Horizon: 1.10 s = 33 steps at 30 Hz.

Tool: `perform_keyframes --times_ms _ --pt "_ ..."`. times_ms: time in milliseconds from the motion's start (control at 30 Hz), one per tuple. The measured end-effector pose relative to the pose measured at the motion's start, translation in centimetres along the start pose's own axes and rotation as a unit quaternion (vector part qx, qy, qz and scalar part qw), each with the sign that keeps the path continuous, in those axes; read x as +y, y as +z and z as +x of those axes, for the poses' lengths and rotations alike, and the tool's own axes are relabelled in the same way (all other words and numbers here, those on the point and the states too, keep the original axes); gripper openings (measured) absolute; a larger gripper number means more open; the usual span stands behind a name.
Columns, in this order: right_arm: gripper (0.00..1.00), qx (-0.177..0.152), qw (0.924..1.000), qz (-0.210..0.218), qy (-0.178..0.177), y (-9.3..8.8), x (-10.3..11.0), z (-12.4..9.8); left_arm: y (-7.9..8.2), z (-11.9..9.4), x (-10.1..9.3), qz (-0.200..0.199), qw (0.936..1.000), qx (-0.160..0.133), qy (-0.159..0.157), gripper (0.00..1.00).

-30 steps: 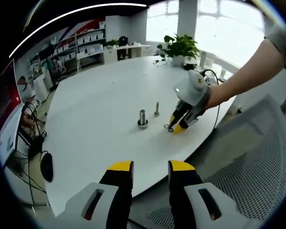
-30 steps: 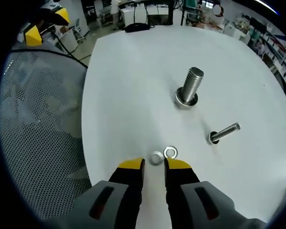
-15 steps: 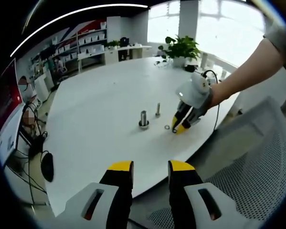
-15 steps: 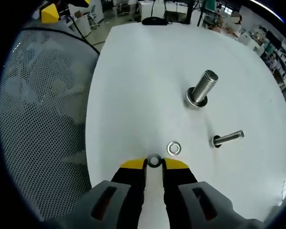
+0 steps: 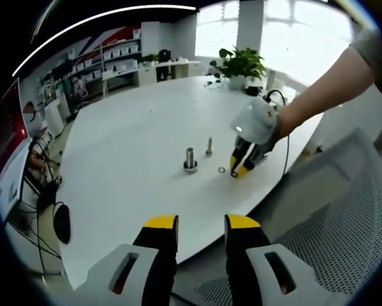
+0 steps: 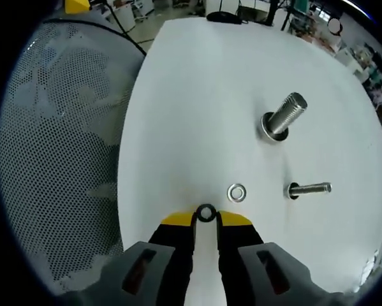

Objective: Place the washer onto the threaded stud by aligning its center hole with the stud, sliding it down to the base, and recovering from edge contact or off-axis alignment until the washer reaches the visible bottom stop.

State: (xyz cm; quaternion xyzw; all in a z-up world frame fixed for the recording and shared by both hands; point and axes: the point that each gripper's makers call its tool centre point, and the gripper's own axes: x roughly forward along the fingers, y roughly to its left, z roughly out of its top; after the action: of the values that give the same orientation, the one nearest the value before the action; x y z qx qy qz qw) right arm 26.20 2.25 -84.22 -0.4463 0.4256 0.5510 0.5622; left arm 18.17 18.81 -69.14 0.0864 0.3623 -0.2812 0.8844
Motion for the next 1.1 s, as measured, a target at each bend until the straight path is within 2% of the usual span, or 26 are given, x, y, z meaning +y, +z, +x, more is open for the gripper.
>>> perform_keyframes --times_ms 200,367,500,800,1100 --pt "0.15 0.075 0.9969 -0.024 0.009 0.16 -0.03 0.19 -0.06 0.02 0.10 -0.001 1.0000 0.001 0.002 0.27" --pt "0.14 0.099 0.9944 -0.036 0.008 0.23 0.12 0.20 -0.07 -0.01 0.14 -0.002 1.0000 0.001 0.003 0.27" --pt "0.14 0.082 0.9958 -0.040 0.004 0.13 -0.03 0.18 -0.19 0.03 0.15 -0.002 1.0000 0.004 0.004 0.27" --pt "0.14 0.028 0.9996 0.002 0.004 0.07 -0.13 0.09 -0.32 0.09 0.21 -0.002 1.0000 0.008 0.004 0.27" --pt "0.13 -0.027 0.9990 0.034 -0.011 0.07 -0.09 -0.06 -0.48 0.05 0.37 -0.005 0.9999 0.012 0.008 0.27"
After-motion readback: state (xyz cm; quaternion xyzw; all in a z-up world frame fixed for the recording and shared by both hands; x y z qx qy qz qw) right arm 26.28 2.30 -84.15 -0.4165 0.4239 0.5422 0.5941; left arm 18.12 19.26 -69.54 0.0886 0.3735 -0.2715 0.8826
